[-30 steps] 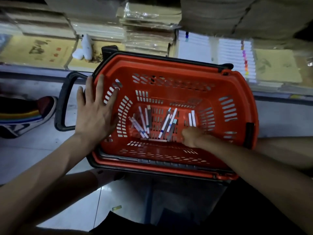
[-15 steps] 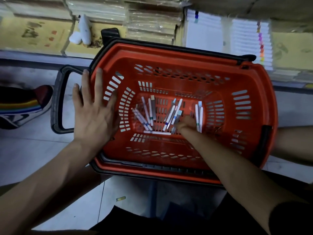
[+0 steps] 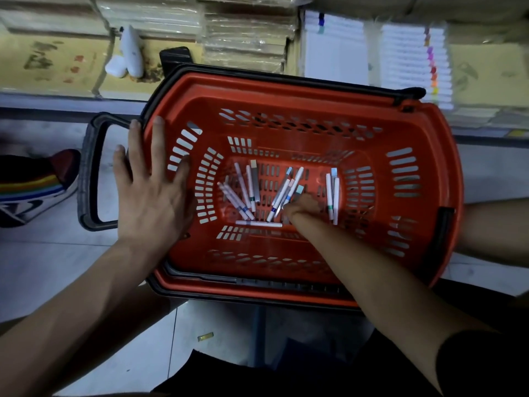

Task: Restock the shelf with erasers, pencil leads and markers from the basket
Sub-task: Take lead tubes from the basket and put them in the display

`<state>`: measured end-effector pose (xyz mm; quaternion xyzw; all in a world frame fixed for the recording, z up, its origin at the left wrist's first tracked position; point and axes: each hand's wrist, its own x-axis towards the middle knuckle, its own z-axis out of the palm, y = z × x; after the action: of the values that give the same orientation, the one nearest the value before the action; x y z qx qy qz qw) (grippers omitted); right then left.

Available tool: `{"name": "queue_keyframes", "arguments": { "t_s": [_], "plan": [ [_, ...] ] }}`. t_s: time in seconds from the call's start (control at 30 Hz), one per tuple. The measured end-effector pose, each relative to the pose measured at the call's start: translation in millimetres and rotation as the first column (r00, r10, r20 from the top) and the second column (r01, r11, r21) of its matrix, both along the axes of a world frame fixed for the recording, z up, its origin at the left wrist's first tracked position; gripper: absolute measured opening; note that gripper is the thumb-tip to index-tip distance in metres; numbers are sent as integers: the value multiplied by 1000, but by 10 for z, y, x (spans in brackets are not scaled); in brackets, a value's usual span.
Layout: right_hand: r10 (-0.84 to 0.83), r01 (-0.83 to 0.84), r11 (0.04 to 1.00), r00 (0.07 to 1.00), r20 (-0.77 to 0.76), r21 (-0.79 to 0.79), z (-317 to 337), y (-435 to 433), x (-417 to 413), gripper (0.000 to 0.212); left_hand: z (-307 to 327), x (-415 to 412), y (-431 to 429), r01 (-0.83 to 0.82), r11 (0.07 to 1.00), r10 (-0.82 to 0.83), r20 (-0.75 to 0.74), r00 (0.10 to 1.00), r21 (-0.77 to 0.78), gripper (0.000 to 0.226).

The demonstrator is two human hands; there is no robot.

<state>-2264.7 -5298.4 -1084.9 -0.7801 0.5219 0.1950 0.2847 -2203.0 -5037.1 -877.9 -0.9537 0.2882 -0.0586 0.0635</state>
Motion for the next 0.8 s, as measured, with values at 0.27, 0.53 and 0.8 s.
{"name": "queue_keyframes", "arguments": {
  "t_s": [0.27,0.53,0.8],
  "plan": [
    [-36,37,999,997,-61,21,38,-63,-45,21,20,11,-9,1,1000,-1,-3,1000,6,63],
    [63,-68,996,994,-95,-57,-17,-97,-132,41,13,-18,3,-13,1000,14,-18,1000,8,59],
    [45,-46,999,994,-101,-8,34,-182,-156,56,52,-39,-30,17,1000,-17,-39,999,-9,59]
  ]
}}
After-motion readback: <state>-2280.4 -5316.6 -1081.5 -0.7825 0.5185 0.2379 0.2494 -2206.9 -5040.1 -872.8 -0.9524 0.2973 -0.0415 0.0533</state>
